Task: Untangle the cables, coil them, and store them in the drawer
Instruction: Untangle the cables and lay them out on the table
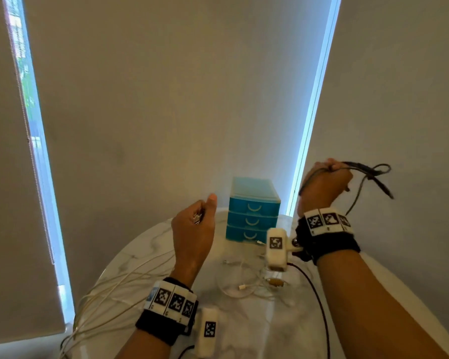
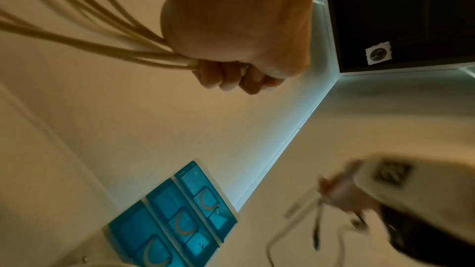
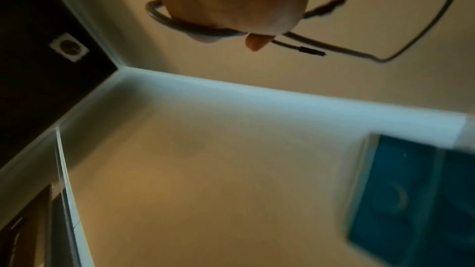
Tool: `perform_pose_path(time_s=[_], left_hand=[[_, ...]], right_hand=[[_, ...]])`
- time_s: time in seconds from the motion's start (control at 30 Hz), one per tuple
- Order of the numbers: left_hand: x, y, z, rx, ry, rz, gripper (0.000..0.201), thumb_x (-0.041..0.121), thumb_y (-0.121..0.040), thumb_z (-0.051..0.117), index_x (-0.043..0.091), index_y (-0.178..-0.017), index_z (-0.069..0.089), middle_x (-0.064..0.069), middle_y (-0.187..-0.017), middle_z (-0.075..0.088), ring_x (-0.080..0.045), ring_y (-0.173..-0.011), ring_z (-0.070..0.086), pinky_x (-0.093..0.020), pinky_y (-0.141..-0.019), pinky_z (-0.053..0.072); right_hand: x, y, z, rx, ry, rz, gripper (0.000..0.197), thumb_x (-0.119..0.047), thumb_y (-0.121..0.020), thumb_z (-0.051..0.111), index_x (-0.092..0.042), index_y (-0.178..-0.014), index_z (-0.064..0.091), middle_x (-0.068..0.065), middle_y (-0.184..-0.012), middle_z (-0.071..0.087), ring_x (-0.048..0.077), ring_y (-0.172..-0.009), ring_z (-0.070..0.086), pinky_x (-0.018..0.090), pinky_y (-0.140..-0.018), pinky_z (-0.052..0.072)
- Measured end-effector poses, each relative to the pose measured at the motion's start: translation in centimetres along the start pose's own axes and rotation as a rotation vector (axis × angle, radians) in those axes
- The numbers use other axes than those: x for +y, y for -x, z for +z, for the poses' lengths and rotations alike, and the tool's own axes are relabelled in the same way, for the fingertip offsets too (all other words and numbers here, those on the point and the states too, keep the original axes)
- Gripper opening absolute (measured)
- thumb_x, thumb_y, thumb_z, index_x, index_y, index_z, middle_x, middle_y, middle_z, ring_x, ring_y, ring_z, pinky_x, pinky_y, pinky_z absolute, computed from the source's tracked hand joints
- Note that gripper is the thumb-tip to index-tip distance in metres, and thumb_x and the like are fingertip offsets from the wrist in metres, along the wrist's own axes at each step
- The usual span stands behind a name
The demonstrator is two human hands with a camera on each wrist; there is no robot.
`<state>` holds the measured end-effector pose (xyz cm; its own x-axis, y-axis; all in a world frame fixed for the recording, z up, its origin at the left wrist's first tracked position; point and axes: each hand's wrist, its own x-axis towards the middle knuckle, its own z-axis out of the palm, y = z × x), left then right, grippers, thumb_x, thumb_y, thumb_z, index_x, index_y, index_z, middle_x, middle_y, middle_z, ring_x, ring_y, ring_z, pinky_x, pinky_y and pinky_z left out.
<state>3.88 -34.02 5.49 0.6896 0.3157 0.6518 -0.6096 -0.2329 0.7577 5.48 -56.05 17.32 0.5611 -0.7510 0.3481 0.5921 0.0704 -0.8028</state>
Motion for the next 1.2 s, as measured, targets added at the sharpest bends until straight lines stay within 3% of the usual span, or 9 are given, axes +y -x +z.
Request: perform_pose_path(time_s=[0.13, 0.2, 0.43, 0.53, 0.63, 0.77, 0.83, 0.97, 1.2], left_hand=[[0.7, -0.1, -1.2, 0.194, 0.153, 0.102, 0.053, 0.032, -0.110, 0.059, 0.012, -0.061, 0.049, -0.003, -0.053, 0.043, -0.014, -0.051, 0.038, -0.031, -0.050, 0.033], [1.0, -0.3, -1.9, 0.250, 0.198, 0.125, 0.049, 0.027, -0.111, 0.058, 0.017, -0.063, 0.051, 0.002, -0.053, 0.044, -0.012, -0.050, 0.039, -0.028, -0.048, 0.033], [0.1, -0.4, -1.3, 0.146, 0.119, 0.031, 0.054, 0.033, -0.110, 0.059, 0.010, -0.062, 0.049, 0.000, -0.053, 0.043, -0.015, -0.052, 0.039, -0.031, -0.052, 0.034], [-0.2, -0.1, -0.5, 0.012, 0.048, -0.038, 0.053, 0.041, -0.110, 0.056, 0.014, -0.065, 0.056, 0.007, -0.052, 0.049, -0.008, -0.052, 0.044, -0.026, -0.055, 0.037], [0.2, 0.4, 0.0, -0.139, -0.035, -0.108, 0.052, 0.053, -0.109, 0.051, 0.021, -0.069, 0.061, 0.010, -0.053, 0.052, -0.004, -0.053, 0.047, -0.027, -0.060, 0.040], [0.2, 0.4, 0.1, -0.306, 0.071, -0.290, 0.075, 0.078, -0.102, 0.034, 0.015, -0.081, 0.068, 0.007, -0.057, 0.049, -0.009, -0.053, 0.043, -0.027, -0.056, 0.038], [0.0, -0.1, 0.2, -0.399, 0.276, -0.467, 0.088, 0.088, -0.095, 0.027, 0.012, -0.089, 0.071, 0.001, -0.059, 0.045, -0.010, -0.048, 0.034, -0.023, -0.046, 0.028], [-0.5, -0.4, 0.4, -0.451, 0.513, -0.690, 0.088, 0.094, -0.087, 0.037, 0.012, -0.099, 0.069, -0.001, -0.065, 0.048, -0.009, -0.044, 0.028, -0.022, -0.044, 0.017], [-0.6, 0.1, 0.4, -0.491, 0.570, -0.713, 0.077, 0.079, -0.075, 0.080, 0.018, -0.118, 0.062, 0.004, -0.076, 0.049, -0.009, -0.062, 0.030, -0.027, -0.062, 0.019]], right_hand=[[2.1, 6.1, 7.7, -1.023, 0.864, -0.006, 0.052, -0.048, -0.080, 0.090, -0.011, -0.103, 0.061, 0.015, -0.110, 0.061, 0.026, -0.096, 0.060, 0.044, -0.086, 0.055], [1.5, 7.1, 8.5, -1.211, 1.089, -0.080, 0.069, -0.051, -0.079, 0.091, -0.010, -0.122, 0.056, 0.006, -0.126, 0.052, 0.027, -0.110, 0.060, 0.042, -0.097, 0.054], [1.2, 5.6, 3.0, -1.126, 1.091, -0.197, 0.046, -0.038, -0.081, 0.091, -0.021, -0.084, 0.048, 0.001, -0.092, 0.063, 0.018, -0.082, 0.061, 0.032, -0.074, 0.053], [3.3, 7.0, -0.8, -1.053, 0.713, 0.095, 0.046, -0.008, -0.087, 0.082, -0.021, -0.069, 0.042, -0.001, -0.069, 0.055, 0.017, -0.070, 0.057, 0.030, -0.072, 0.052], [6.3, 9.7, -4.2, -0.893, 0.347, 0.447, 0.033, 0.015, -0.081, 0.062, -0.015, -0.072, 0.053, 0.007, -0.082, 0.062, 0.027, -0.090, 0.063, 0.038, -0.082, 0.055], [8.2, 12.1, -7.3, -0.668, -0.273, 0.718, 0.010, -0.009, -0.098, 0.050, -0.006, -0.093, 0.058, 0.013, -0.081, 0.060, 0.033, -0.085, 0.066, 0.044, -0.080, 0.056], [8.4, 12.5, -7.7, -0.564, -0.397, 0.763, 0.033, -0.031, -0.108, 0.044, -0.012, -0.081, 0.051, 0.011, -0.070, 0.051, 0.028, -0.065, 0.055, 0.040, -0.066, 0.051], [9.3, 12.8, -8.3, -0.700, -0.165, 0.747, 0.036, -0.035, -0.113, 0.039, -0.014, -0.086, 0.049, 0.001, -0.065, 0.035, 0.010, -0.051, 0.031, 0.024, -0.047, 0.027], [9.0, 14.8, -8.7, -1.171, 0.426, 0.634, 0.045, -0.047, -0.115, 0.037, -0.024, -0.077, 0.048, -0.009, -0.062, 0.039, 0.007, -0.053, 0.034, 0.021, -0.049, 0.028]])
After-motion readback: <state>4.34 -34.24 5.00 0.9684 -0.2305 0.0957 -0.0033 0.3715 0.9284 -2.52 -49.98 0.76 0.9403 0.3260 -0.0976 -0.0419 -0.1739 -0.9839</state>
